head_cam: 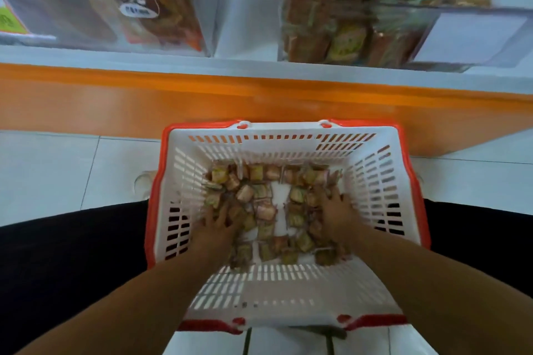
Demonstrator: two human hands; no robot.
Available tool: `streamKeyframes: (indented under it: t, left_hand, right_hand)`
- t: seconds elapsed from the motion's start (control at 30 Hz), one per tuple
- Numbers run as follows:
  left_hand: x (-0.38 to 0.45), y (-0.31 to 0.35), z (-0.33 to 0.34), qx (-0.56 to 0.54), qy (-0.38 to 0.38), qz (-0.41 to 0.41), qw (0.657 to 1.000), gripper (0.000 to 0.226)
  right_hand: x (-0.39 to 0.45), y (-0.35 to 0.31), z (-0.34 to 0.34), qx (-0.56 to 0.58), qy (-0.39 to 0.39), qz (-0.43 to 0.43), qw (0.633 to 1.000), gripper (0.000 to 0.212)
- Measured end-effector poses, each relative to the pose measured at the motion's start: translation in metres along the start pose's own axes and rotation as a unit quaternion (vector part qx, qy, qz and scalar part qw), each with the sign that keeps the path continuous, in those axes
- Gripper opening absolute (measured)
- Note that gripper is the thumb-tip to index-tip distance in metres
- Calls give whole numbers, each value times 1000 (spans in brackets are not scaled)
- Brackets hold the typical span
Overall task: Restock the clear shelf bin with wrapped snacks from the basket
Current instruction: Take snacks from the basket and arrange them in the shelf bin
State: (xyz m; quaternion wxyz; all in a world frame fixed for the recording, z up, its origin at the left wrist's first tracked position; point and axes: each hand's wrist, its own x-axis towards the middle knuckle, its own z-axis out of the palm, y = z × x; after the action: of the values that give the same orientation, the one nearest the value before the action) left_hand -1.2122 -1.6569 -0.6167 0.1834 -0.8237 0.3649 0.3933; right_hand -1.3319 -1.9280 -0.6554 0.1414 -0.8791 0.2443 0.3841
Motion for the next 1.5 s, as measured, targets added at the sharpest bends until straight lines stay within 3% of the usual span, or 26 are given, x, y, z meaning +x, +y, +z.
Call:
streamKeyframes:
  t: [0.13,0.37,0.47,0.63,0.7,0.77,0.8,0.9,1.07,1.13,1.27,1.43,1.5]
  left_hand:
    - [22,1,6,23,38,0,999,103]
    - [46,11,10,20,72,61,995,113]
    - [51,14,8,-82,42,59,994,121]
    - [62,20,-1,-267,-27,14,963,129]
    - [66,18,0,-310,-28,26,950,125]
    - [70,16,1,-377,-21,39,925,112]
    - [71,17,0,-430,-22,41,901,102]
    - [71,27,-7,-539,-9,76,839,71]
    - [72,46,-18,-597,0,77,799,57]
    - [73,47,-20,-632,-7,51,773,58]
    - [73,41,-25,-663,-41,0,747,41]
    - [69,28,-42,-725,-59,12,686,18]
    - [63,26,-55,-733,-107,4,672,31]
  right_hand:
    - [10,1,-6,-79,-6,-56,995,93]
    - [9,-20,4,-17,-5,-128,992,88]
    - [12,-23,7,16,-21,-133,991,90]
    - [12,-25,6,127,-60,-135,981,95]
    - [12,-31,3,194,-76,-148,967,78]
    - [15,-35,1,236,-73,-165,955,45]
    - [15,-35,0,247,-77,-157,953,40]
    - [12,-40,0,243,-86,-132,957,56]
    - [10,-57,12,224,-38,-179,957,111]
    - [12,-61,13,234,-27,-174,956,96]
    - [16,-57,3,337,-41,-157,928,46]
    - [8,-54,-26,471,-116,-112,867,43]
    - [3,-58,-38,481,-156,-96,857,47]
